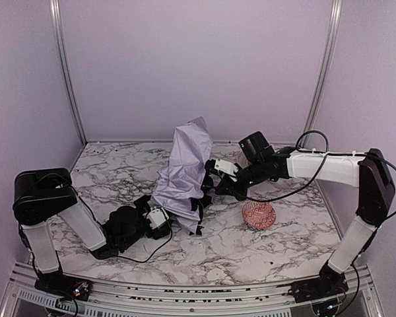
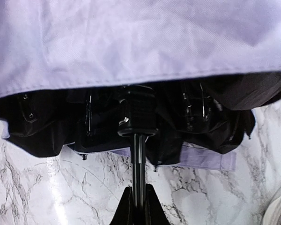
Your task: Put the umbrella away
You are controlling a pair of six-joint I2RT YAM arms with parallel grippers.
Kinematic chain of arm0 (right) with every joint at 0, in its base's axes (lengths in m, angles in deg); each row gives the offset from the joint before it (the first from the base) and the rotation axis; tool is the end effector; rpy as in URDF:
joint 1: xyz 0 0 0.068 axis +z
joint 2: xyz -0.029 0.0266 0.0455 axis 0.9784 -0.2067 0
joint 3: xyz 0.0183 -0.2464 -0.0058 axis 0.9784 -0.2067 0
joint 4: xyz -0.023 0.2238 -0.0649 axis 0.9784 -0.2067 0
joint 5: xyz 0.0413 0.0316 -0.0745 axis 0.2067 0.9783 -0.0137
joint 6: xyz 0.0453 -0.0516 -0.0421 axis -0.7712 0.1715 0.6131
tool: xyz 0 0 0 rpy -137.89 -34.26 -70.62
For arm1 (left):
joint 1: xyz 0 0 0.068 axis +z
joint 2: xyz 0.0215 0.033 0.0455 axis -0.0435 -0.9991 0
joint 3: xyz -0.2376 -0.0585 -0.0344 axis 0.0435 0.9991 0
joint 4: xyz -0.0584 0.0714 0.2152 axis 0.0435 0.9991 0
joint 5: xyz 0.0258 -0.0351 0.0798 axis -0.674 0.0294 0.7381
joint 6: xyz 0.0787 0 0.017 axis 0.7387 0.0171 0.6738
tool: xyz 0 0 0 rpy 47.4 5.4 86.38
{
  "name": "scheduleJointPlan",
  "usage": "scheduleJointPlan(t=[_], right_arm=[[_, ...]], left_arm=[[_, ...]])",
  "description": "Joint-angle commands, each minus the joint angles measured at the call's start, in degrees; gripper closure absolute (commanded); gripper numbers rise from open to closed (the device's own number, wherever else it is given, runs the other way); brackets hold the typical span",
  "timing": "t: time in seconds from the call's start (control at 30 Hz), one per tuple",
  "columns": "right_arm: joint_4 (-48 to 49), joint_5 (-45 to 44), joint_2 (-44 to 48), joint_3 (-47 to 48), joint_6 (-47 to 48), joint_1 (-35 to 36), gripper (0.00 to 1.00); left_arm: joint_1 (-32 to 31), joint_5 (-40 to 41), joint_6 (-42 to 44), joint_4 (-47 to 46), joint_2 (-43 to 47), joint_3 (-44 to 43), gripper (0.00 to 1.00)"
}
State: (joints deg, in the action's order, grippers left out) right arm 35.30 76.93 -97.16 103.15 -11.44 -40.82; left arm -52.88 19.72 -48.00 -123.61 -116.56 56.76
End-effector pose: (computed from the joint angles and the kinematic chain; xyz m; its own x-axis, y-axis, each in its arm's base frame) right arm 0.2632 0.2366 0.2031 -0.0900 -0.6901 -0.7181 -0.9722 0.2174 -0.0870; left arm 0.2023 -0.2461 0.1148 0.2719 0.5902 -0.7601 0.4765 0.6036 0.6392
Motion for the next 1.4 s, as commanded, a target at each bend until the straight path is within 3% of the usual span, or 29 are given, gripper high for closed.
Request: scheduleJointPlan(t=[0.0, 0.23, 0.43, 0.63, 0.8, 0.87, 1.07, 1.17, 1.3, 1.37], right_arm=[[3.34, -0.65, -0.98, 0.78, 0.61, -0.10, 1.00], [1.26, -2.36, -2.43, 0.05, 1.07, 1.63, 1.00], [0.91, 0.26, -1.89, -4.12, 0.11, 2.61, 1.00], [0.68, 2.38, -4.44, -6.25, -2.08, 5.01, 1.00], [5.24, 3.20, -4.30, -11.52, -5.03, 9.50, 1.00], [7.64, 3.23, -3.57, -13.86, -6.09, 10.43, 1.00], [10.19, 1.93, -4.43, -14.05, -5.36, 14.53, 1.00], [11.30, 1.67, -5.40, -14.26, -4.75, 15.73, 1.00], [12.06, -0.57, -5.15, -15.55, -4.43, 17.30, 1.00], [12.46, -2.93, -5.06, -16.08, -3.79, 18.81, 0.99]], left_arm=[[-6.96, 9.42, -1.69, 8.95, 7.16, 4.34, 0.01], [-16.17, 16.79, -16.96, 24.64, 15.37, 8.05, 0.01], [-24.14, 18.65, -28.78, 40.24, 28.98, 9.45, 0.01], [-31.01, 20.21, -31.53, 52.92, 44.43, 7.06, 0.06], [-33.03, 22.03, -31.16, 60.99, 42.95, -0.10, 0.06], [-31.99, 26.31, -31.68, 61.09, 42.18, -2.68, 0.01], [-12.97, 6.46, -45.54, 61.69, 48.04, -7.96, 0.01], [-11.02, 4.42, -42.52, 60.85, 46.04, -8.44, 0.01], [-8.18, 1.03, -44.77, 66.93, 39.78, -12.27, 0.01], [-6.68, -2.66, -45.89, 65.72, 38.67, -11.78, 0.01]])
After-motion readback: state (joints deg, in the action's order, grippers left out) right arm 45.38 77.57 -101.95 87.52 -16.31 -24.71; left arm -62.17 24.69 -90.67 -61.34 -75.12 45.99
